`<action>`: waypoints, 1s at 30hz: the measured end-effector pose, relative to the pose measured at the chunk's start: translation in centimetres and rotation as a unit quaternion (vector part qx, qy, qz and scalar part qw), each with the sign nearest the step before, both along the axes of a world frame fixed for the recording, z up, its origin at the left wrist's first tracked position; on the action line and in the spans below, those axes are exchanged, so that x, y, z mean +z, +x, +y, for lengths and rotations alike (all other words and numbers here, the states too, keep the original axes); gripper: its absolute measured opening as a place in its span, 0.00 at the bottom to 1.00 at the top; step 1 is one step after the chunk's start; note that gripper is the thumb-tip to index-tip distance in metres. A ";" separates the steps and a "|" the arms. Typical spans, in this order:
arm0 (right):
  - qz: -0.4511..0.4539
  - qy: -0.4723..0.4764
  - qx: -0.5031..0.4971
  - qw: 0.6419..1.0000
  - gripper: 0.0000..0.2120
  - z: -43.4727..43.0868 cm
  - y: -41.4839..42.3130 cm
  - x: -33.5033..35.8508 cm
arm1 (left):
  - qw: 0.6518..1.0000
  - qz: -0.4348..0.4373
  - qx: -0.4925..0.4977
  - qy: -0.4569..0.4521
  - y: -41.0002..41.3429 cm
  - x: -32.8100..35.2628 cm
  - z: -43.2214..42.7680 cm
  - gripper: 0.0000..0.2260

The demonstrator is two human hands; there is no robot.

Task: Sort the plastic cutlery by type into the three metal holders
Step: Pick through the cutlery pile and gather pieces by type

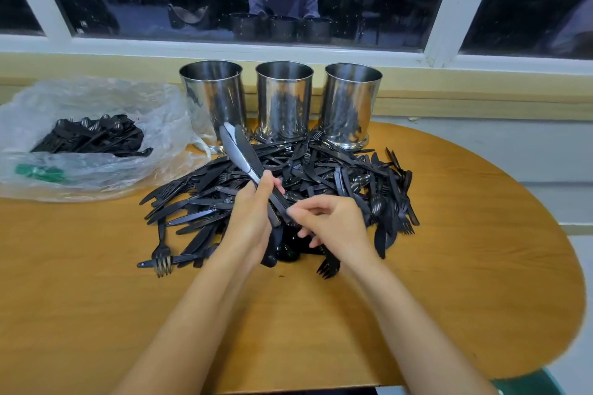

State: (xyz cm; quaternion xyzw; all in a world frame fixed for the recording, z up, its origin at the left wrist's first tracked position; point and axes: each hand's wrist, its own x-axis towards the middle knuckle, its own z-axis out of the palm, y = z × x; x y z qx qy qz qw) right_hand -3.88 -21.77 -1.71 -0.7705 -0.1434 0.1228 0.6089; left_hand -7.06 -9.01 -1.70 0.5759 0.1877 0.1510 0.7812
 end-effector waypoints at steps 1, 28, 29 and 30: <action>-0.020 -0.018 -0.021 0.999 0.03 -0.7 0.5 0.0 | 1.000 0.008 0.001 0.010 0.0 0.1 0.1 0.18; 0.000 -0.107 -0.111 0.988 0.14 -2.4 13.1 3.3 | 0.995 0.019 -0.074 -0.067 0.2 -0.4 0.7 0.10; -0.016 -0.085 -0.114 0.990 0.11 -2.6 13.1 4.2 | 0.995 0.015 -0.072 -0.071 0.2 -0.4 0.6 0.09; -0.032 -0.066 -0.117 0.990 0.07 -2.9 13.0 4.9 | 0.995 0.012 -0.071 -0.075 0.3 -0.5 0.5 0.09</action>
